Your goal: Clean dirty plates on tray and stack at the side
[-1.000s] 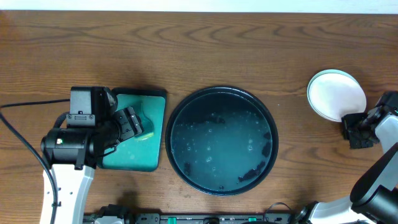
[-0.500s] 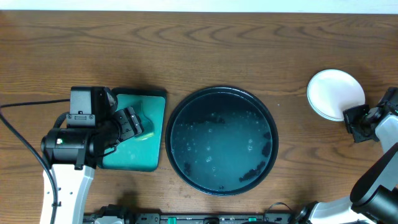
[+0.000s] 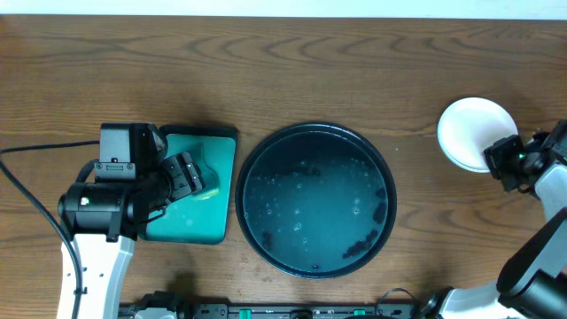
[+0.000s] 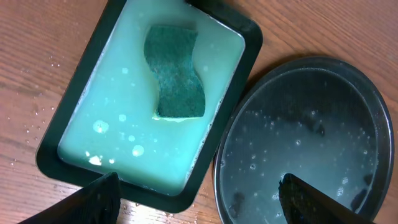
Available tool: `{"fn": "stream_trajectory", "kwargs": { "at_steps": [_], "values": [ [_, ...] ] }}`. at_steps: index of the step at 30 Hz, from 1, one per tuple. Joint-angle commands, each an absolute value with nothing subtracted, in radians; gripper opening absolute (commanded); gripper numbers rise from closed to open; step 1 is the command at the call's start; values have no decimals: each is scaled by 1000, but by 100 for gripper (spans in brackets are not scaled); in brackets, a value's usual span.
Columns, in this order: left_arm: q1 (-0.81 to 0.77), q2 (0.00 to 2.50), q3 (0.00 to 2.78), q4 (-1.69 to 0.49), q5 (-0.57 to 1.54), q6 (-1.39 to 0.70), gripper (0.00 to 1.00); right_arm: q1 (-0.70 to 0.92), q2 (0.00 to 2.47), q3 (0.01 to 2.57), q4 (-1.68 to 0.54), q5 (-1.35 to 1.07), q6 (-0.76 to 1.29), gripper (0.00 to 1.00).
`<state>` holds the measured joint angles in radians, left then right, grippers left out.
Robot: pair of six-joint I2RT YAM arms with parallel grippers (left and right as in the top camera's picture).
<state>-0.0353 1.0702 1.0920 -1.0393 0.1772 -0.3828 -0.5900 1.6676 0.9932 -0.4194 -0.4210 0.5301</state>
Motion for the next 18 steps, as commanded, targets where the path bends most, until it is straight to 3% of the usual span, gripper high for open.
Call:
{"fn": "stream_trajectory", "kwargs": {
  "at_steps": [1, 5, 8, 11, 13, 18],
  "values": [
    [-32, 1040, 1099, -1033, 171, -324, 82, -557, 1541, 1001, -411, -499, 327, 20],
    [-32, 977, 1113, -1021, 171, -306, 82, -508, 1391, 1001, -411, -494, 136, 31],
    [-32, 918, 1139, -1020, 170, -302, 82, -464, 1283, 1001, -411, -459, 81, 45],
    [-32, 847, 1164, -1021, 171, -259, 82, -418, 1193, 1001, -419, -441, 39, 69],
    [-32, 793, 1180, -1021, 167, -215, 82, -390, 1146, 1001, -425, -433, 31, 99],
    [-32, 638, 1245, -1073, 43, -191, 82, -344, 1054, 1001, -488, -381, -3, 99]
  ]
}}
